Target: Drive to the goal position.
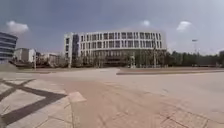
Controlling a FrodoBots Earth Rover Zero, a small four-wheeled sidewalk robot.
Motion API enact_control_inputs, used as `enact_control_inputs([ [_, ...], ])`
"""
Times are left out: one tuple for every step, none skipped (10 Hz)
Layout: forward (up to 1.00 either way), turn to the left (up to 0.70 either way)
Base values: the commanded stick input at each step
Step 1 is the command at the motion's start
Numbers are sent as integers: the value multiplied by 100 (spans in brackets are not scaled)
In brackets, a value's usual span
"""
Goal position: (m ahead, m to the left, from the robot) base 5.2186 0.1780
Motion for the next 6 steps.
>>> enact_control_inputs([
  [70,2],
  [70,2],
  [70,2],
  [70,2],
  [70,2],
  [70,2],
])
